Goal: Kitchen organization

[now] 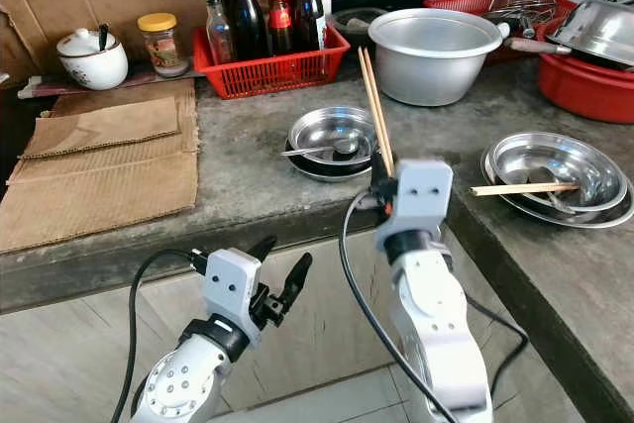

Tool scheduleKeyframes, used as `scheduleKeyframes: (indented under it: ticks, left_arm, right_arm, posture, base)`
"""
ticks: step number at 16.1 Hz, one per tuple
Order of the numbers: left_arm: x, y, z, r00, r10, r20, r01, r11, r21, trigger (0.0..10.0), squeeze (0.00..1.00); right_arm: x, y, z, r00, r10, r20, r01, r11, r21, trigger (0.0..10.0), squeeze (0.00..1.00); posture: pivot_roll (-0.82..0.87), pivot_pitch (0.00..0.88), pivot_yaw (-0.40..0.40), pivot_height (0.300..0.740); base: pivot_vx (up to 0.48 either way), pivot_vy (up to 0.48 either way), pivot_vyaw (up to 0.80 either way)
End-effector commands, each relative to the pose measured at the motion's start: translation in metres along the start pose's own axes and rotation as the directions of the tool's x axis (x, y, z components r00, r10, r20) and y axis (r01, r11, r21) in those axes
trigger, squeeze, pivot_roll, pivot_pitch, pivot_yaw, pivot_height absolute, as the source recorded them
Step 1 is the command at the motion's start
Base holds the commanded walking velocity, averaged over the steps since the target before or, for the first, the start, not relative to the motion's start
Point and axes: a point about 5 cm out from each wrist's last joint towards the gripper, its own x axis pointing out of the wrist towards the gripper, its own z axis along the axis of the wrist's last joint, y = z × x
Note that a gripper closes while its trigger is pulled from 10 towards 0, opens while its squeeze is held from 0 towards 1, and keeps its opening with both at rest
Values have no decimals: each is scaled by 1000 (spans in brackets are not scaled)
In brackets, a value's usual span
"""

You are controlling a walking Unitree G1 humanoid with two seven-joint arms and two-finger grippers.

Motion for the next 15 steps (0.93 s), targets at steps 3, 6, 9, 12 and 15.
scheduleKeyframes:
  ticks: [3, 6, 9, 12, 15]
  left_arm:
    - [0, 0, -2, 1000, -5, 1, 5, 1000, 19, 10000, 0]
    - [1, 1, -2, 1000, -4, 1, 4, 1000, 23, 10000, 0]
    - [1, 1, -2, 1000, -3, 1, 3, 1000, 26, 10000, 0]
    - [1, 1, -2, 1000, -1, 0, 1, 1000, 27, 10000, 0]
    - [1, 1, -2, 1000, 1, -1, -1, 1000, 26, 10000, 0]
  right_arm:
    - [-4, 2, 5, 1000, 18, 23, -18, 1000, 14, 10000, 0]
    - [-6, 4, 4, 1000, 22, 17, -23, 999, 23, 10000, 0]
    - [-6, 6, 3, 1000, 26, 13, -26, 999, 26, 10000, 0]
    - [-6, 6, 3, 1000, 27, 9, -27, 999, 27, 10000, 0]
    - [-6, 6, 1, 1000, 29, 2, -29, 999, 26, 10000, 0]
  posture:
    - [-36, 22, 10, 740]
    - [-35, 26, 12, 740]
    - [-37, 32, 13, 740]
    - [-36, 37, 14, 740]
    - [-35, 39, 12, 740]
  base:
    - [0, 0, 0]
    - [-261, 0, 0]
    - [-285, 0, 0]
    - [-307, 0, 0]
    - [-309, 0, 0]
